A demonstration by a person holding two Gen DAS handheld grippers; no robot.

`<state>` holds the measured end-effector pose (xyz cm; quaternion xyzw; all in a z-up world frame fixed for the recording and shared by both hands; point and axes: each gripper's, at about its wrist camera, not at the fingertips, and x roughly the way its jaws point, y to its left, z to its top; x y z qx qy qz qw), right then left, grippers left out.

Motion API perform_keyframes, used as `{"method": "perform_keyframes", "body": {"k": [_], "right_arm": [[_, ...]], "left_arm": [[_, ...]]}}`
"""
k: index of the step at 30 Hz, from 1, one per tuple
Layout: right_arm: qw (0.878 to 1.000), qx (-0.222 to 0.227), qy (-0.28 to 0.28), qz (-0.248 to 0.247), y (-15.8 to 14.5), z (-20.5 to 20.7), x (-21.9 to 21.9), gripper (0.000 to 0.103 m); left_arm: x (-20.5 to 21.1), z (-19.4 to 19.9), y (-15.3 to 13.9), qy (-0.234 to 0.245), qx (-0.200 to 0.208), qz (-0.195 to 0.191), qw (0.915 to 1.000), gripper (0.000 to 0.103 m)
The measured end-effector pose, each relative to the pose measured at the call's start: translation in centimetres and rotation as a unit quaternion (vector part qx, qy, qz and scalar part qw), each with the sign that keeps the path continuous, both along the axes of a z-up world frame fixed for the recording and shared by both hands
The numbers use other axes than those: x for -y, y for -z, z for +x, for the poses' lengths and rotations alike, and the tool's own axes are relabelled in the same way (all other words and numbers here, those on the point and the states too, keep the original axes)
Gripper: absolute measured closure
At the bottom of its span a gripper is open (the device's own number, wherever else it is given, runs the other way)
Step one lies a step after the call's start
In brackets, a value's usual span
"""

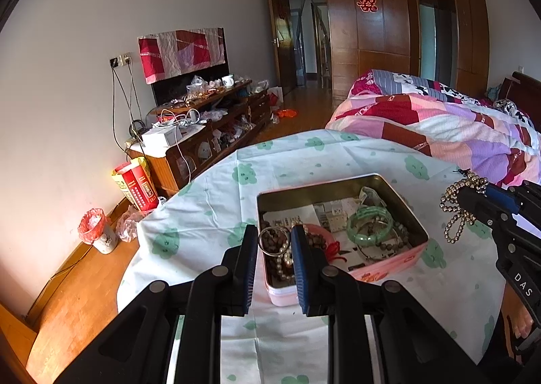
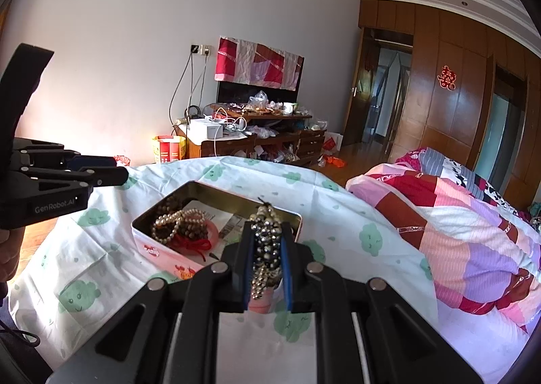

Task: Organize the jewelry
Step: 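Carry the silver ring and gold bead chain over the pink tin with both tools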

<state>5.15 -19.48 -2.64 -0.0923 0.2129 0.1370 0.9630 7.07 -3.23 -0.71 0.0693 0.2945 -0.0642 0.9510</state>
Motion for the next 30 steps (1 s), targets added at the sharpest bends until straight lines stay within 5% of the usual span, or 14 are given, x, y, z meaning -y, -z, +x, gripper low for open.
{"method": "perform_keyframes", "body": {"k": [30], "right_arm": [[1.0,0.005,0.004,0.003,-0.6,5.0,-0.9,0.087]], "left_arm": [[1.2,4.4,0.0,-0.01,0.023,0.028,0.9993,0.083]]}}
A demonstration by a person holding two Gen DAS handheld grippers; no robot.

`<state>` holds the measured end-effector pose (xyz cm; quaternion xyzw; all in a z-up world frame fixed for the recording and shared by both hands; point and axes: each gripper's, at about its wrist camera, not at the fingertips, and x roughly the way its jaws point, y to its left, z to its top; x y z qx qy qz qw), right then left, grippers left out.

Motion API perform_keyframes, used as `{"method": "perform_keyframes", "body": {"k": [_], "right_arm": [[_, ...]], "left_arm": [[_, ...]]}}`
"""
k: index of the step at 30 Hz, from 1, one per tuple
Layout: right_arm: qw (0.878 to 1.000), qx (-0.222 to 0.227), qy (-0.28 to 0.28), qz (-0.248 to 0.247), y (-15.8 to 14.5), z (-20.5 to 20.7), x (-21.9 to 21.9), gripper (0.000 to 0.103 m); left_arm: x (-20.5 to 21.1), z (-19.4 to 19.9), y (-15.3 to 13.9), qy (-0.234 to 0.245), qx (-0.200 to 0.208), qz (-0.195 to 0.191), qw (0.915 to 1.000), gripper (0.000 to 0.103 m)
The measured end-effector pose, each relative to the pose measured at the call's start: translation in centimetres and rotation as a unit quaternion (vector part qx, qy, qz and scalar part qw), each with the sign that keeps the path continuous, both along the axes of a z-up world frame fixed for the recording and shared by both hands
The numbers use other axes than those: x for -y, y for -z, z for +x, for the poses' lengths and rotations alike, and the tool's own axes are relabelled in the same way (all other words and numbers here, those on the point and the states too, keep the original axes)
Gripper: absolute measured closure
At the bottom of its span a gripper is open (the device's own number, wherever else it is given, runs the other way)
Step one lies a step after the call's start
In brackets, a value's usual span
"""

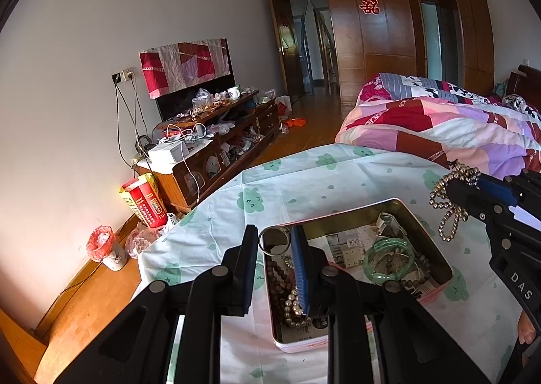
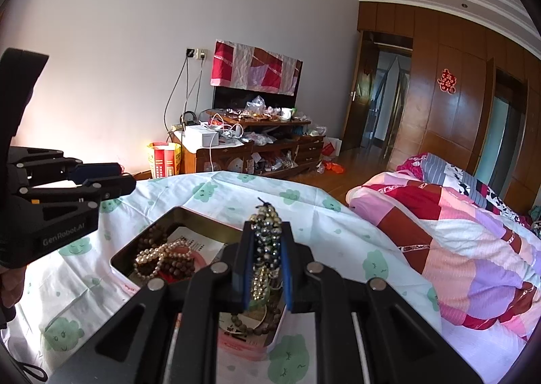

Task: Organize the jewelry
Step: 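Carry the silver ring and gold bead chain over the pink tin with both tools, then open the left tool dropping the ring while the right tool releases the gold chain into the tin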

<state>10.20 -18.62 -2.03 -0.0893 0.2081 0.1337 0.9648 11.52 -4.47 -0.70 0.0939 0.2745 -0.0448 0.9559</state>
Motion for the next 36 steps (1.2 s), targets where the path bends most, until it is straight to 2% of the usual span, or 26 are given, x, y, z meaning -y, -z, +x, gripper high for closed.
{"method": "perform_keyframes", "body": {"k": [17,29,36], "right_arm": [[1.0,-0.023,-0.005,-0.018,0.6,2.9,-1.2,0.087],[0.998,-0.054,-0.004,-0.027,2.4,4.3,-2.0,0.087],[0.997,-0.072,0.0,-0.029,3.6,4.7,-2.0,0.087]], "left_arm": [[0.7,3.3,2.2,0.004,-0.044,0.01,0.999,0.083],[0.8,4.4,3.9,0.008,-0.082,0.003,0.9966,0.083],[0.8,4.7,4.5,0.007,-0.092,0.003,0.9958,0.083]]}}
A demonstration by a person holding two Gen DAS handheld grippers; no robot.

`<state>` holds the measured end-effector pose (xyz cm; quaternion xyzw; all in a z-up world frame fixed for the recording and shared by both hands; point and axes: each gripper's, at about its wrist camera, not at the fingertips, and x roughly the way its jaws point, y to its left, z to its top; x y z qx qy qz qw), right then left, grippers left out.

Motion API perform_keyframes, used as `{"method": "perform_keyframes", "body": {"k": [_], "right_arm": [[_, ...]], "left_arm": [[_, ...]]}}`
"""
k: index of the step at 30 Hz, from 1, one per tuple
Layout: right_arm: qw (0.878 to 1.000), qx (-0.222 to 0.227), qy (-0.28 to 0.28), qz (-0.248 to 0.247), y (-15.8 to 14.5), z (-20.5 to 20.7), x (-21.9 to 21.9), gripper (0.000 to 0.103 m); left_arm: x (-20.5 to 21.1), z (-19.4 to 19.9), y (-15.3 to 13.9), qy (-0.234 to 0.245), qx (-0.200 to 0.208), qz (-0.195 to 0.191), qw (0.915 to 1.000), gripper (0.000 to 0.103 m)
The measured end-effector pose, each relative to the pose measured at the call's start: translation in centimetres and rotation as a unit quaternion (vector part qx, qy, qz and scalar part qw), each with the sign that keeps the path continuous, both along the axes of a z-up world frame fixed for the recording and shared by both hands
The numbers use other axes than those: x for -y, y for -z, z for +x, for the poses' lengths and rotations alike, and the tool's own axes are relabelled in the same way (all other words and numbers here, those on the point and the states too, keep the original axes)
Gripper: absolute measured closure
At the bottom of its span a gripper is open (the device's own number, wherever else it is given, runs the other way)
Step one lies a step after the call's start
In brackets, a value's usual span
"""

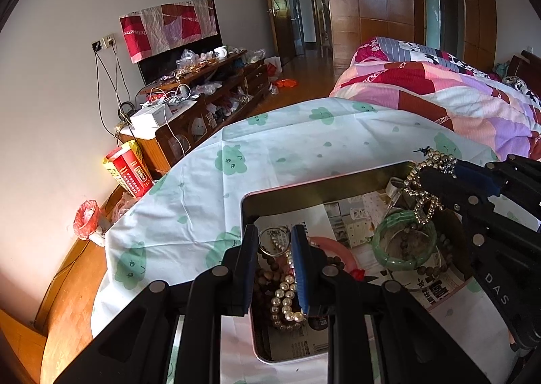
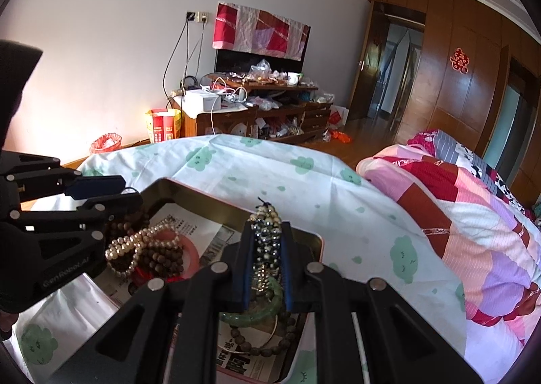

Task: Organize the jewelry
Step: 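Open the left tool dropping the ring while the right tool releases the gold chain into the tin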

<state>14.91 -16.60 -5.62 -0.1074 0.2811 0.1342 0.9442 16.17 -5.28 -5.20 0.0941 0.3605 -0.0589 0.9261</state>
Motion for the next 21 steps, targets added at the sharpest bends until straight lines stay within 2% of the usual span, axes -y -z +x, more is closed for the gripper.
{"method": "perform_keyframes", "body": {"k": [18,20,21], "right_arm": [[1.0,-0.012,0.001,0.0,0.7,0.1,-0.1,0.087],[1.0,-0.016,0.002,0.0,0.9,0.2,-0.1,0.085],[1.0,-0.016,0.001,0.003,1.0,0.1,0.0,0.083]], "left_arm": [[0.8,-0.2,0.6,0.018,-0.008,0.002,0.9998,0.082],[1.1,-0.2,0.8,0.015,-0.013,0.013,0.9997,0.07],[1.1,-0.4,0.8,0.012,-0.012,0.016,0.9997,0.052]]}}
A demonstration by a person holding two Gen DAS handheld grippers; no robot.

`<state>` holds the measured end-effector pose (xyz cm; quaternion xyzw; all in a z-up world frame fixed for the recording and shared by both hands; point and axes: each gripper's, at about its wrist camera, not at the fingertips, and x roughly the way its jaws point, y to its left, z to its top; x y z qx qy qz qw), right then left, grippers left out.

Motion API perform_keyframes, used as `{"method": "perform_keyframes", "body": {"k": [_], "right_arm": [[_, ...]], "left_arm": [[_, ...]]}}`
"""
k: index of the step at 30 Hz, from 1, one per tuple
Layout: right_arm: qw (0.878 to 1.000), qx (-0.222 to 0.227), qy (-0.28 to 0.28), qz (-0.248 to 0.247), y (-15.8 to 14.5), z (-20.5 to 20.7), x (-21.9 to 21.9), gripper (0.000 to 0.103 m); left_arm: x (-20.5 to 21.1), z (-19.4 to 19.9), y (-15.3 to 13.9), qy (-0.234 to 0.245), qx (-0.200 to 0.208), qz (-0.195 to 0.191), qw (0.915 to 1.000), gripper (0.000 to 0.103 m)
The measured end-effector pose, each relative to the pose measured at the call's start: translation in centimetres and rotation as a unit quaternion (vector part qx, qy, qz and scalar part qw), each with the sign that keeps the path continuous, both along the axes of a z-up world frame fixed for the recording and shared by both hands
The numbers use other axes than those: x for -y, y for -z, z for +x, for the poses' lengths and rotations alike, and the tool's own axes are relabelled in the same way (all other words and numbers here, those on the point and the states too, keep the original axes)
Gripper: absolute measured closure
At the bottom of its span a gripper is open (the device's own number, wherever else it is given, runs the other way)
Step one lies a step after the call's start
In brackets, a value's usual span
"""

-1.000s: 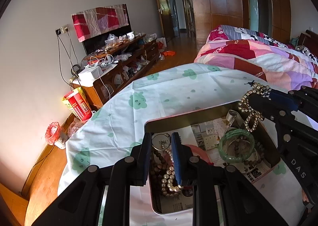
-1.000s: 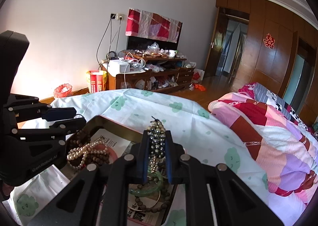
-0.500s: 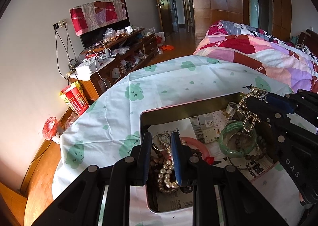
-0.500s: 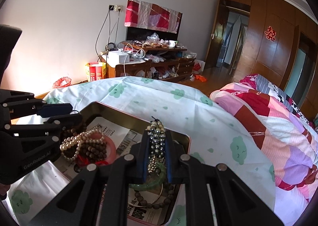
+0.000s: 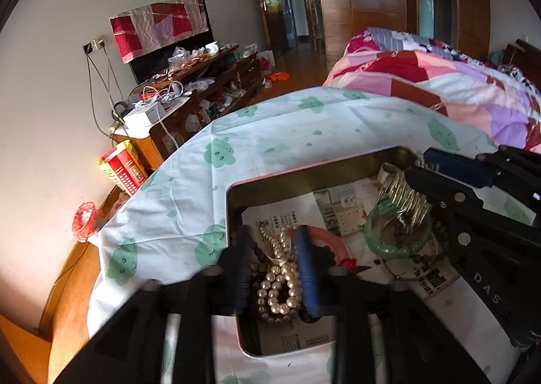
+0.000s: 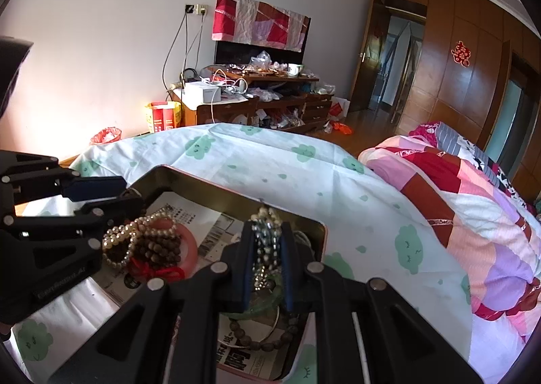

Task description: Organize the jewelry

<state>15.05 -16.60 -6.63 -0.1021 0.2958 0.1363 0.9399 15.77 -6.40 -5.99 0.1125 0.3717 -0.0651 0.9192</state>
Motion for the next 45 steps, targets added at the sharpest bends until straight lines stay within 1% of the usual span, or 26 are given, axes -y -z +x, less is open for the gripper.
{"method": "perform_keyframes", "body": {"k": [1,3,4,5,7,10,12,14,18,22,26,45], "right_arm": [[1.0,-0.001,0.0,0.001,0.1,0.0,0.0,0.079],[1.0,-0.004,0.002,0.0,0.2,-0.1,0.1,0.078],[1.0,-0.004,0.003,0.001,0.3,-0.3,0.2,0.075],[1.0,-0.003,0.006,0.003,0.3,-0.5,0.4,0.065],[1.0,0.001,0.012,0.008,0.3,-1.0,0.8,0.05],[1.0,0.003,0.021,0.012,0.0,-1.8,1.4,0.047],[0.999,0.001,0.026,0.019,-0.2,-2.6,1.8,0.043],[0.999,0.009,0.031,0.026,-0.6,-3.6,2.2,0.039],[0.999,0.019,0.034,0.038,-1.1,-5.3,2.5,0.038],[0.998,0.028,0.031,0.044,-1.5,-6.5,2.3,0.034],[0.998,0.034,0.027,0.049,-1.8,-6.9,2.0,0.032],[0.997,0.042,0.021,0.06,-1.7,-8.0,2.1,0.031]], "left_arm": [[-0.1,-0.2,-0.1,-0.002,0.004,-0.001,1.0,0.038],[-0.4,-0.8,-0.4,-0.007,0.02,-0.009,0.9997,0.03],[-0.5,-1.1,-0.5,-0.006,0.021,-0.016,0.9996,0.03],[-0.7,-1.3,-0.5,-0.005,0.019,-0.02,0.9996,0.029],[-1.2,-1.8,-0.4,-0.014,0.014,-0.023,0.9995,0.03],[-1.9,-2.8,-0.1,-0.025,0.006,-0.028,0.9993,0.03],[-2.4,-3.5,-0.2,-0.031,0.006,-0.038,0.9988,0.03],[-2.7,-4.5,-0.4,-0.033,0.011,-0.046,0.9983,0.03],[-3.1,-6.0,-0.7,-0.038,0.017,-0.054,0.9977,0.03],[-3.3,-6.7,-0.9,-0.04,0.019,-0.058,0.9973,0.03],[-3.4,-7.0,-1.0,-0.041,0.02,-0.063,0.997,0.03],[-3.4,-7.6,-1.5,-0.045,0.024,-0.068,0.9964,0.03]]}}
